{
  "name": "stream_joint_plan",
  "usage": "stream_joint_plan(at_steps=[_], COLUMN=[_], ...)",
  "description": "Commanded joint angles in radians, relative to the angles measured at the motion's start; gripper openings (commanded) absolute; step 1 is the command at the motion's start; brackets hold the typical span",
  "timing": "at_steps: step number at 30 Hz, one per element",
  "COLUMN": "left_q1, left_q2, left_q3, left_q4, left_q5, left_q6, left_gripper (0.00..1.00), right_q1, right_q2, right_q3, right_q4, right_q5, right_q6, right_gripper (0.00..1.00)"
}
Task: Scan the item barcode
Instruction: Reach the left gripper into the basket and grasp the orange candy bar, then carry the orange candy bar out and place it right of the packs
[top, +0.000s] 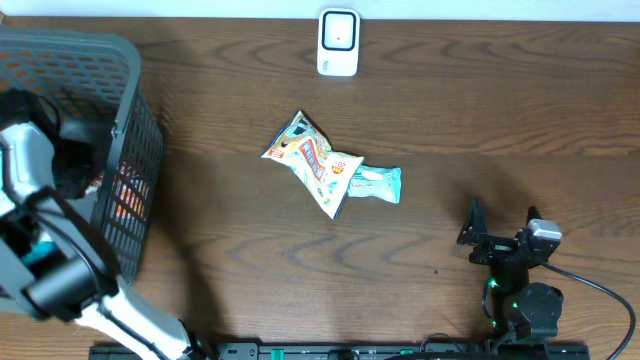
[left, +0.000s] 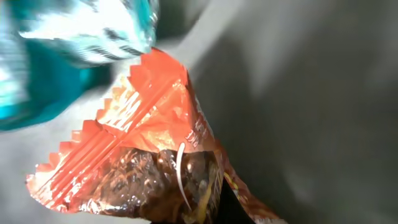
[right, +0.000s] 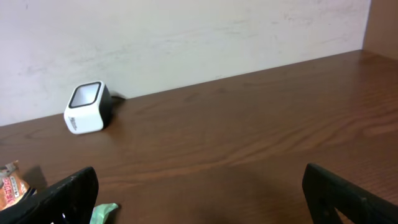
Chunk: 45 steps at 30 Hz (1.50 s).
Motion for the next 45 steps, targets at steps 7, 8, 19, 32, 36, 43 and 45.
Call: stream_joint_plan(at_steps=[7,8,19,32,36,43,45], left_q1=[0.010,0.010,-0.195,-0.729,-0.889,-1.066,-1.106], left_q2=[-0.434,-0.471,-0.875,-0.745,-0.600,-0.350,-0.279], left_q3=[0.010,0.010,0.009,-0.020,-0.020,-0.020,-0.020], left_q4=[-0.002,-0.002,0.051,0.044,0.075,0.235,0.296], left_q5=[0.006,0.023,0.212,0.113,0.114,0.114,0.114], left_q6=[0.014,0.014,0.015,0.046,0.082,0.109,0.109], left_gripper=[0.07,0.07,0.07,0.07,0.07,0.07,0.07], right_q1=[-0.004,-0.004,-0.004,-0.004,-0.004,-0.004,-0.004], right_q2=[-0.005,-0.005,-0.005,-0.005,-0.005,-0.005,-0.005], right_q3=[-0.002,-0.002,-0.002,-0.002,-0.002,-0.002,-0.002], right_q4=[-0.002,-0.002,-0.002,-0.002,-0.002,-0.002,-0.002], right_q5=[0.009,0.009,0.009,0.009,0.009,0.009,0.009], right_q6=[-0.014,-0.014,-0.014,-0.014,-0.014,-0.014,-0.014], right_gripper=[0.99,0.99,0.99,0.99,0.99,0.99,0.99])
